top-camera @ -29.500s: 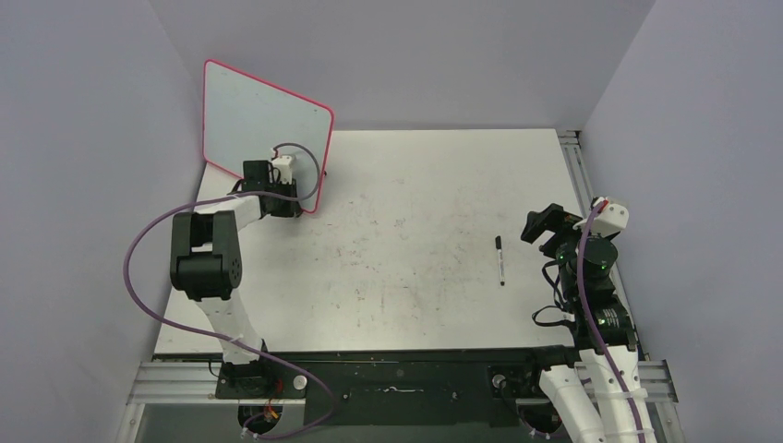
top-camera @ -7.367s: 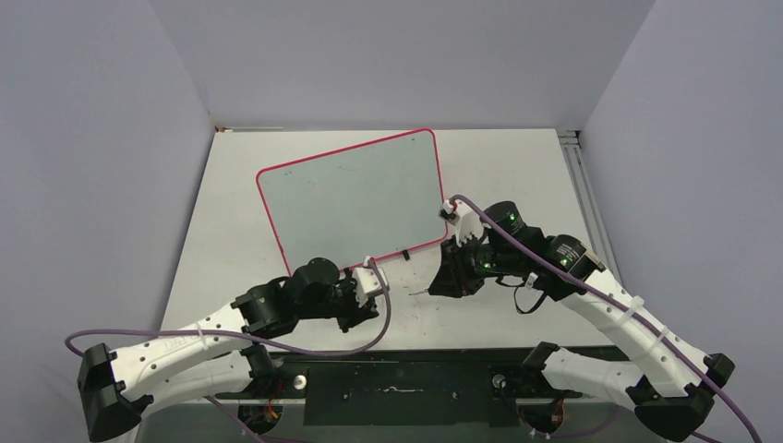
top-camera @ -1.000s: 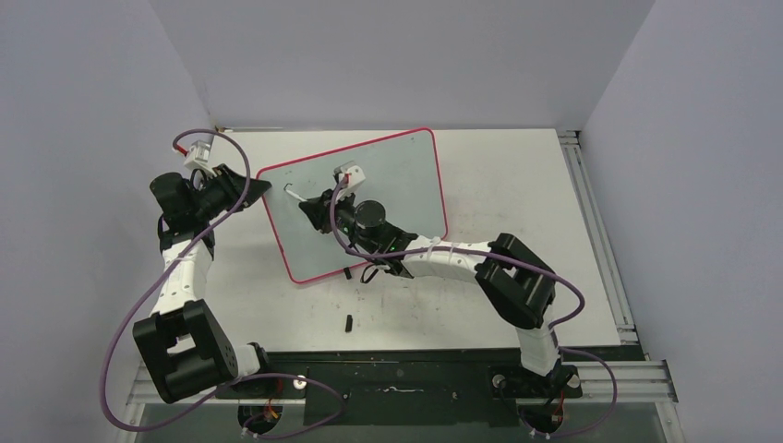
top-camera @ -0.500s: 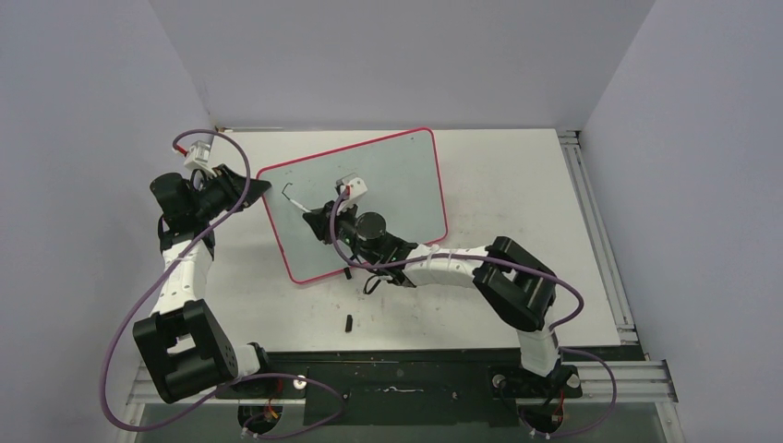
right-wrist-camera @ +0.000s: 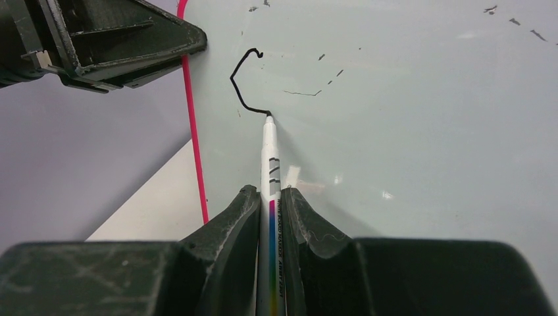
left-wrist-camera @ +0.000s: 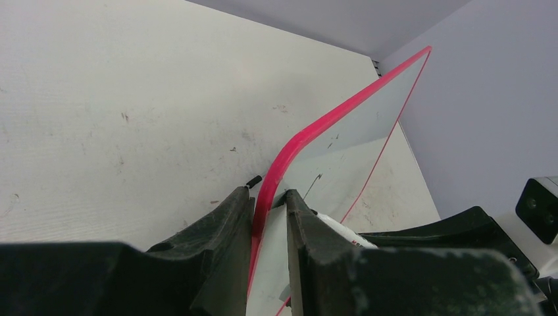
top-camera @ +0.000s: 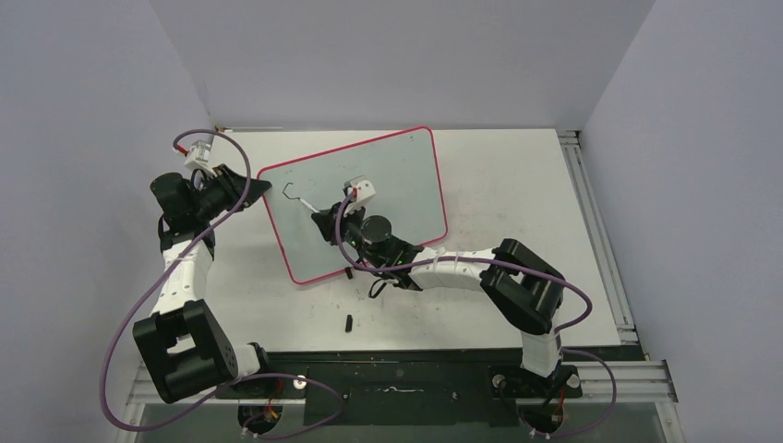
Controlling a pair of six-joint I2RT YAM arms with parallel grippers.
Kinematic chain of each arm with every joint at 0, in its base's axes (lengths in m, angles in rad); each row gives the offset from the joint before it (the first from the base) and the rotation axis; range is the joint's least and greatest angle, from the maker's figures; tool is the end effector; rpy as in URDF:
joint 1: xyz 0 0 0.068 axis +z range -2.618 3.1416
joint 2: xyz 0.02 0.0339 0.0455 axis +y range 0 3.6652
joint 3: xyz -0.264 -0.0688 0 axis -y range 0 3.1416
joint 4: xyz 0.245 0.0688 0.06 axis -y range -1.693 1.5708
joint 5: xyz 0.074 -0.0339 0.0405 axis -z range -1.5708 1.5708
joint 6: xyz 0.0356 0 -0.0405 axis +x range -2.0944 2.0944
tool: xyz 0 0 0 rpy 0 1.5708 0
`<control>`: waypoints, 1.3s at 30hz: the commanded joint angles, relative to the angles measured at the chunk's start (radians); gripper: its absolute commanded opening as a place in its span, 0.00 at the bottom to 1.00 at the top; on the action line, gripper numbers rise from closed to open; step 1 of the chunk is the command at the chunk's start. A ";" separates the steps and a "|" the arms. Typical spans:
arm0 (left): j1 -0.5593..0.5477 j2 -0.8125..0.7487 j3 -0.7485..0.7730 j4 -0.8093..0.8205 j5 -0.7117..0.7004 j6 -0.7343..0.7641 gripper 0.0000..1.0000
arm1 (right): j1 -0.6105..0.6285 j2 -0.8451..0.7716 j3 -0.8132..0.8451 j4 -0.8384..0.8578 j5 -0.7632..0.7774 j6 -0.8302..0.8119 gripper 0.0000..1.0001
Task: Write a sentence on the whiteboard
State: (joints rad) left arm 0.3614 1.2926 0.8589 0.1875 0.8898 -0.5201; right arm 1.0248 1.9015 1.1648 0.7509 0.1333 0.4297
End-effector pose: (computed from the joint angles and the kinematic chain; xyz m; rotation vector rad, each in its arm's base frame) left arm 0.2797 0.0761 0.2953 -0.1538 1.8092 -0.9141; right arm 0.2308 0.3708 0.2446 -0.3769 1.6101 1.0303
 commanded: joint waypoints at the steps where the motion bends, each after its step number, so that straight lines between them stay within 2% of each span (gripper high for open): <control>1: -0.004 -0.014 0.005 0.040 0.024 -0.006 0.21 | 0.004 -0.023 -0.026 -0.039 0.045 -0.031 0.05; 9: -0.004 -0.016 0.003 0.041 0.022 -0.006 0.21 | 0.029 -0.008 -0.038 -0.039 0.043 -0.037 0.05; 22: -0.003 -0.016 0.003 0.037 0.020 -0.002 0.21 | 0.052 0.036 0.059 -0.060 0.002 -0.059 0.05; 32: -0.002 -0.018 0.005 0.017 0.008 0.012 0.21 | 0.070 -0.109 0.014 -0.067 0.018 -0.090 0.05; 39: -0.001 -0.016 0.007 0.008 0.006 0.017 0.21 | 0.036 -0.123 0.004 -0.077 0.035 -0.108 0.05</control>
State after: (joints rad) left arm 0.3614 1.2926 0.8585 0.1871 0.8951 -0.5156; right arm 1.0824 1.8240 1.1732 0.6483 0.1513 0.3431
